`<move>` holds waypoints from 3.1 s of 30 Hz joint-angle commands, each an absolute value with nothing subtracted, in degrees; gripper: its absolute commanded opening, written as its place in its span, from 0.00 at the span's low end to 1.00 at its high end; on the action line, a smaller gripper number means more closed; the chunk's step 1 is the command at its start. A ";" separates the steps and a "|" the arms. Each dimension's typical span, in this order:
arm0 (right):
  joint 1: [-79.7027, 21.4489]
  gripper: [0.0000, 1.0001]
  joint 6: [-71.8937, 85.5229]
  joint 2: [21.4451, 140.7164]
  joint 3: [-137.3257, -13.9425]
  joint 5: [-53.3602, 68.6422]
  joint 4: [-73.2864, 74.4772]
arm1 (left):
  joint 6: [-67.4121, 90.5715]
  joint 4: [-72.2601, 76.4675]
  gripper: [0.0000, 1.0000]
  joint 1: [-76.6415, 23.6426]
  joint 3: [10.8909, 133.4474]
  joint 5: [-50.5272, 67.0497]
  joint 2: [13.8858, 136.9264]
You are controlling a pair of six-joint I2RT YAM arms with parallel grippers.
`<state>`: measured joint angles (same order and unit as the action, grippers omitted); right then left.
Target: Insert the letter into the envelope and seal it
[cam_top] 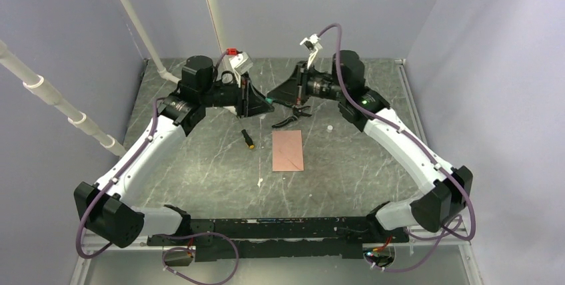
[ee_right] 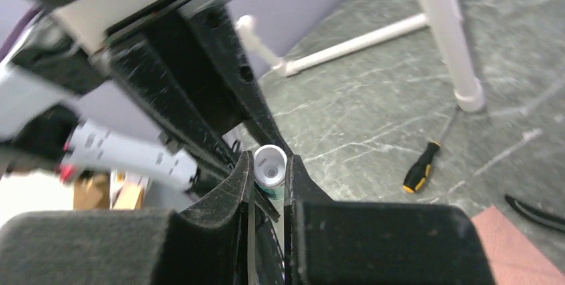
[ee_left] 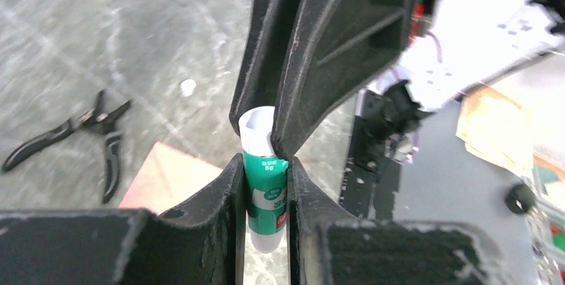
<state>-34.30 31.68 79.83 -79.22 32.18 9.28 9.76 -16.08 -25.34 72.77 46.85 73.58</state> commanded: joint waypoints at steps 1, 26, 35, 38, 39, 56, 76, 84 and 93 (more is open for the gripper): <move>-30.19 0.00 22.63 74.02 -79.03 60.40 -4.17 | 10.55 -12.48 0.02 -25.66 75.69 62.31 71.44; -41.37 0.70 35.29 83.46 -96.38 1.04 20.92 | 6.35 -13.36 0.02 -25.66 77.96 33.58 75.72; -43.47 0.67 33.84 87.59 -101.57 -3.28 26.01 | 11.22 -8.51 0.02 -25.65 76.36 35.70 74.82; -43.58 0.60 33.86 88.78 -102.48 -1.77 27.15 | 11.92 -7.91 0.02 -25.62 76.15 36.12 74.97; -43.58 0.56 33.99 88.96 -102.42 -1.38 26.97 | 12.06 -7.84 0.02 -25.66 76.18 36.23 74.99; -34.71 0.00 22.39 75.64 -82.77 43.77 -4.59 | 10.06 -12.67 0.02 -25.58 79.98 63.34 74.28; -33.07 0.78 32.13 75.24 -85.24 23.71 1.55 | 11.79 -5.62 0.02 -25.65 78.71 50.19 72.46; -36.51 0.77 33.98 79.48 -88.58 15.85 8.03 | 10.94 -8.47 0.02 -25.58 79.62 46.04 75.13; -37.09 0.46 33.14 81.68 -91.57 15.80 11.80 | 11.38 -8.22 0.03 -25.58 79.40 44.83 75.42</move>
